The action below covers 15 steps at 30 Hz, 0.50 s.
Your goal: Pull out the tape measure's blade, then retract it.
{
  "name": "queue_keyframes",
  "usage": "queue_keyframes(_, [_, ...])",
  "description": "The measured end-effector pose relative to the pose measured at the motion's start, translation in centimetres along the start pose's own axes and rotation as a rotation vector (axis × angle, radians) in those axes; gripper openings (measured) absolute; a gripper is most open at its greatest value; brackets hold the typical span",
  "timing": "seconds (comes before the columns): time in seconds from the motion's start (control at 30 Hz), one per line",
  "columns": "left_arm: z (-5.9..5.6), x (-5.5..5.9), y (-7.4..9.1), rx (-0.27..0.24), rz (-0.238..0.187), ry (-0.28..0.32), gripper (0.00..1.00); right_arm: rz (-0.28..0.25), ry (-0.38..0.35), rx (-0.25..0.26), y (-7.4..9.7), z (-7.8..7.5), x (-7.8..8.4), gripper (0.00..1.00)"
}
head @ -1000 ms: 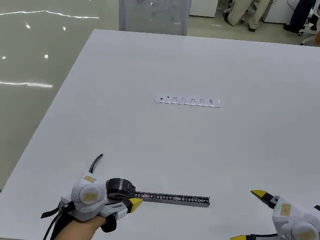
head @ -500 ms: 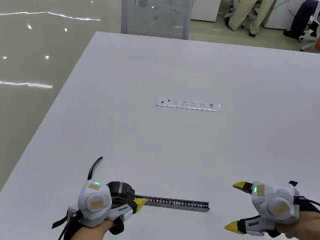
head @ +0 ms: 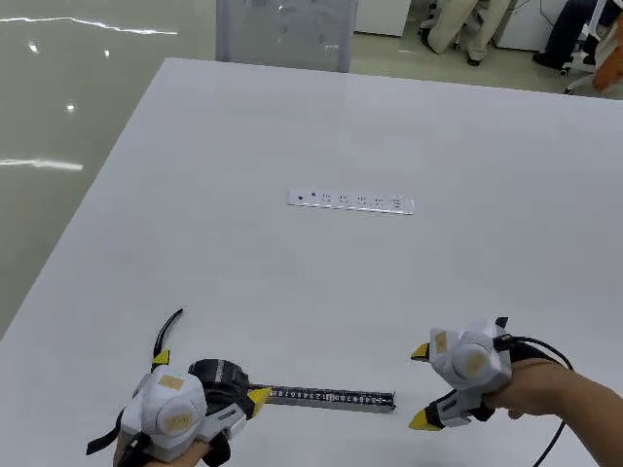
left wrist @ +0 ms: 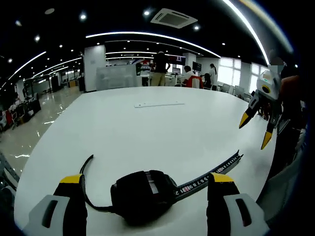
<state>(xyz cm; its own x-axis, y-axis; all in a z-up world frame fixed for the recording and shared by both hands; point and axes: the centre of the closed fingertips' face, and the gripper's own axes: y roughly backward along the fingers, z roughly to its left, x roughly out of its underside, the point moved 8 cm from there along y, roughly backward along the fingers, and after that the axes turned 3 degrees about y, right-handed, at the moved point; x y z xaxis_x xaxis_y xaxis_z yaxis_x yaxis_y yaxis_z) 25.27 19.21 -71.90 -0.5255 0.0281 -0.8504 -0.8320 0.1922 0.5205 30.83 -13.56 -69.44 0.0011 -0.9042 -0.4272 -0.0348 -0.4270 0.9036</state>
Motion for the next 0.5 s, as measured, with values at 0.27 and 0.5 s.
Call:
queue_keyframes(0.27, [0.1,0.2,0.0,0.002,0.013,0.015,1.0,0.006,-0.009,-0.045,-2.7,-0.1,0.5,0.52])
queue_keyframes(0.5, [-0.6,0.3,-0.1,0.03,0.014,0.01,1.0,0.027,-0.017,-0.065,-4.3,0.1,1.3,0.39])
